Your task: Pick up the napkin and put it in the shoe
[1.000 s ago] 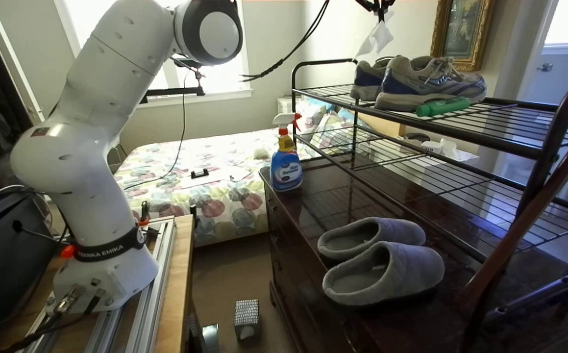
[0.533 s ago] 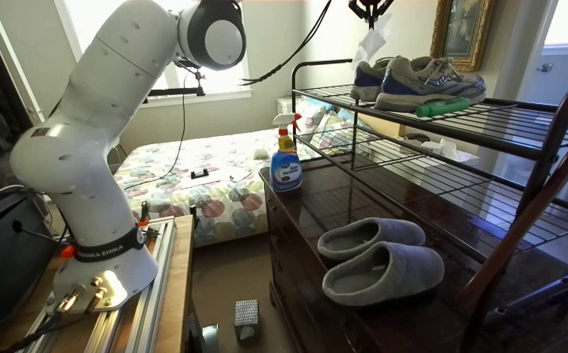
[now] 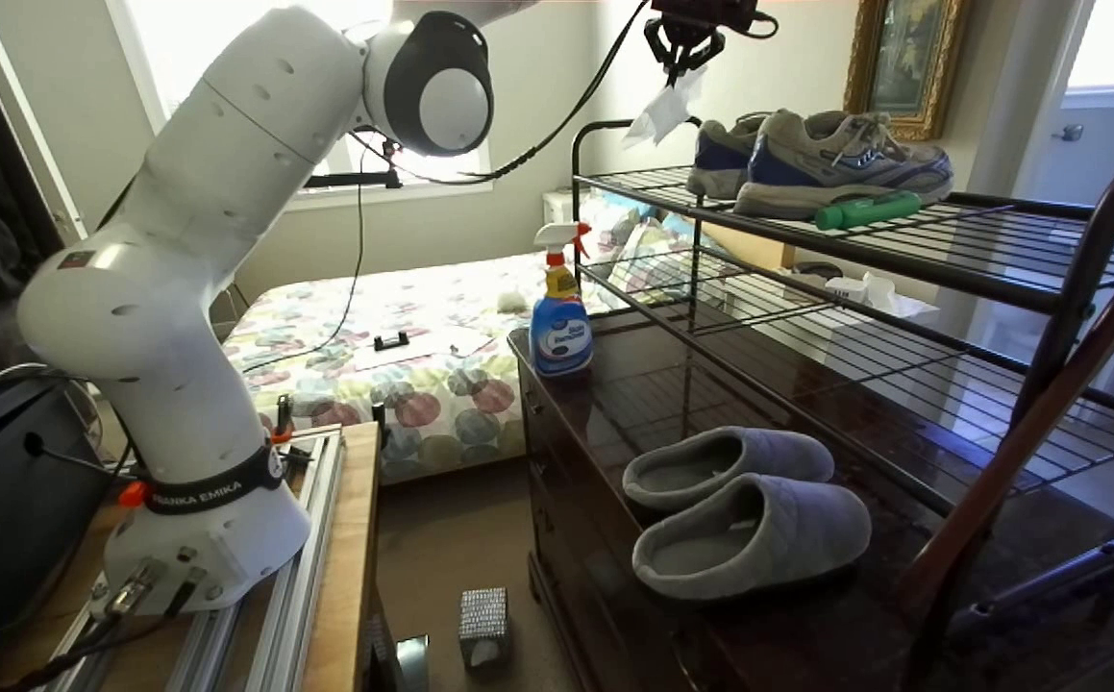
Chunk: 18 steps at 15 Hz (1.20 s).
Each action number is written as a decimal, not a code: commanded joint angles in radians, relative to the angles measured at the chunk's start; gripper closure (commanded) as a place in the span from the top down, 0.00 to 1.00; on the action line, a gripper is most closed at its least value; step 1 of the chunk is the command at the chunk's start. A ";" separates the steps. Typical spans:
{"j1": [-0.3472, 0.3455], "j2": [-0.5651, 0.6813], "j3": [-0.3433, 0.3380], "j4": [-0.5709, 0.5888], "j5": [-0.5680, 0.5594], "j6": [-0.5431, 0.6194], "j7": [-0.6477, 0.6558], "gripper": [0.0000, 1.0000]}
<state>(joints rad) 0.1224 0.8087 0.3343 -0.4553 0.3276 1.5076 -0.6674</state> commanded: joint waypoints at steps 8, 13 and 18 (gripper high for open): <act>-0.014 0.072 0.024 0.042 0.098 -0.156 0.171 0.00; -0.008 0.123 0.031 0.041 0.103 -0.052 0.198 0.00; -0.004 0.154 0.034 0.037 0.103 -0.010 0.252 0.26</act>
<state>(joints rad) 0.1092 0.9286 0.3593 -0.4546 0.4071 1.4733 -0.4700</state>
